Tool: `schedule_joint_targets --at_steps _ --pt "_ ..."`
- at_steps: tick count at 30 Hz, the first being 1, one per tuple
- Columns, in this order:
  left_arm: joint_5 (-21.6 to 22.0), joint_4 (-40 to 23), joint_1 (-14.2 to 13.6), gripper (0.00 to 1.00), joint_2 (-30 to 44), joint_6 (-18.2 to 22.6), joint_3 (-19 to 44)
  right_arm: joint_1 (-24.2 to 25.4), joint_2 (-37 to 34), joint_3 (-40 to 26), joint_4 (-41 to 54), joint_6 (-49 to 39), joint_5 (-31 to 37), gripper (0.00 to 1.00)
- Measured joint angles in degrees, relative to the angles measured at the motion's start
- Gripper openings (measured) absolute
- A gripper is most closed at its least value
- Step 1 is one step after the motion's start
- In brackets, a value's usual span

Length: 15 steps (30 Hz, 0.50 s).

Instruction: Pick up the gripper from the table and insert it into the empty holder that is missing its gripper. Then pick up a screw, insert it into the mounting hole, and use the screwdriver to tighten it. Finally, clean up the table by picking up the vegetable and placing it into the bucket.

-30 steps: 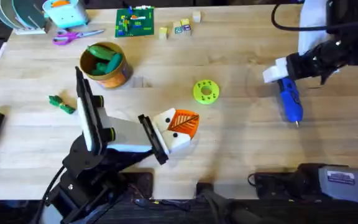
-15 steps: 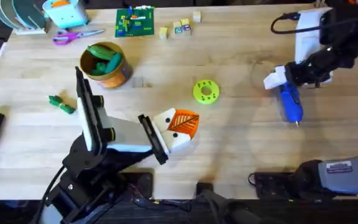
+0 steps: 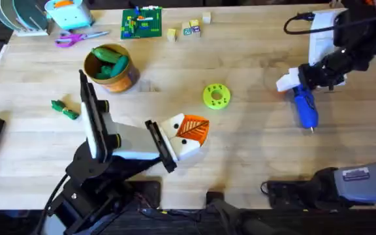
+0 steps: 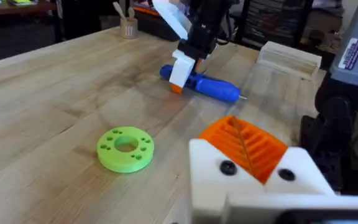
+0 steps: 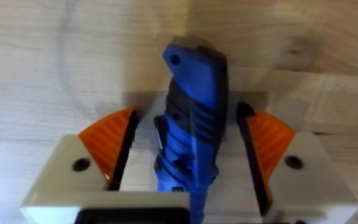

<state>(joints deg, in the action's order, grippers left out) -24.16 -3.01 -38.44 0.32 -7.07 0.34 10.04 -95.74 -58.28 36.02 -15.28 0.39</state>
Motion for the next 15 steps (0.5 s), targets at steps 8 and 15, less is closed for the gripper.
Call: schedule_joint_targets --at_steps 8,15 --pt "0.0 0.0 0.0 0.012 0.0 0.0 0.0 0.0 -0.4 0.0 -2.2 -0.2 -0.3 0.905" --pt "0.0 0.0 0.0 0.012 0.0 0.0 0.0 0.0 -0.5 0.0 -3.1 -0.2 -0.5 0.545"
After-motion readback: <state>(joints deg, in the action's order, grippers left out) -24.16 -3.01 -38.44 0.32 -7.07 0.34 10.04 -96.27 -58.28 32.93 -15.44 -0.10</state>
